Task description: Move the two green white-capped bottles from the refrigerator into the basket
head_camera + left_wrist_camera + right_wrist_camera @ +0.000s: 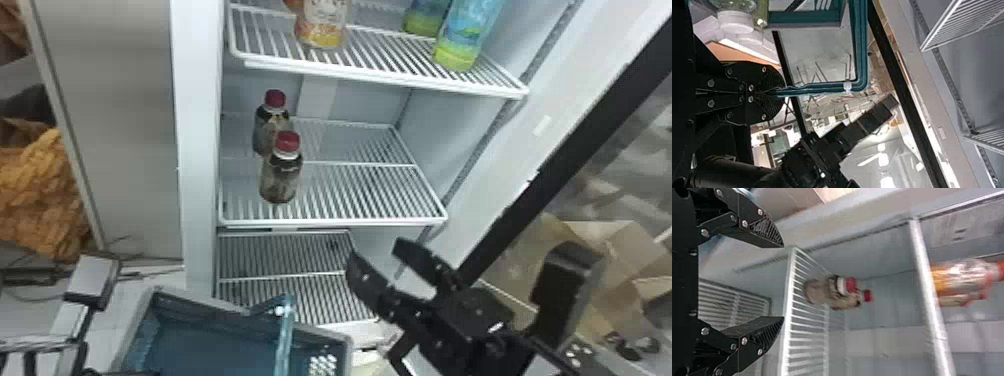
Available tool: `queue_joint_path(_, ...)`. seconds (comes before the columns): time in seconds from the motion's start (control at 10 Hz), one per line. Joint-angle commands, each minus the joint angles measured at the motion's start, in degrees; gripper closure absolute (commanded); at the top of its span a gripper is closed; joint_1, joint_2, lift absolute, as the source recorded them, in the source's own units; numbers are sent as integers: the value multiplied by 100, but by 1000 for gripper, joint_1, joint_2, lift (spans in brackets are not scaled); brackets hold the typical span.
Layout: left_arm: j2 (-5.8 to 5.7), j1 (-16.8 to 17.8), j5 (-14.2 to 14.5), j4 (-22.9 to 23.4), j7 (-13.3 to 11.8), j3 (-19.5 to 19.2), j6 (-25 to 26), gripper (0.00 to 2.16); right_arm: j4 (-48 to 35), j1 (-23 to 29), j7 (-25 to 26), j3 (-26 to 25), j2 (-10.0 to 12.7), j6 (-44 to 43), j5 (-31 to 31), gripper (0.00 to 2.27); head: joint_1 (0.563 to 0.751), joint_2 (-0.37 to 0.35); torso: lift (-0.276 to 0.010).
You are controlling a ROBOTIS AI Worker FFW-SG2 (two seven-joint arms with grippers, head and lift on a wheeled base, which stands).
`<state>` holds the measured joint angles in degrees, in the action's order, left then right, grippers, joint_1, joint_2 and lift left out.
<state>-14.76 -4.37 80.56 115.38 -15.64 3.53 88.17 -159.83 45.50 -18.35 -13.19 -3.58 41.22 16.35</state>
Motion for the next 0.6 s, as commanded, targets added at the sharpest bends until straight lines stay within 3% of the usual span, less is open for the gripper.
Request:
queue_joint_path(0.0, 0, 1, -1, 0, 0, 1, 0, 1161, 1, 104, 121, 16, 15, -564, -58, 433, 695, -350, -263)
queue_joint_path(0.3, 0, 15, -1, 0, 8, 1, 0, 1161, 535, 202, 393, 96, 77, -2519, -93, 392, 695, -350, -263)
queue_joint_path(0.5, 0, 15, -1, 0, 8, 13, 0, 1161, 915, 188, 552, 199, 121, -3306, -93, 389, 695, -350, -263)
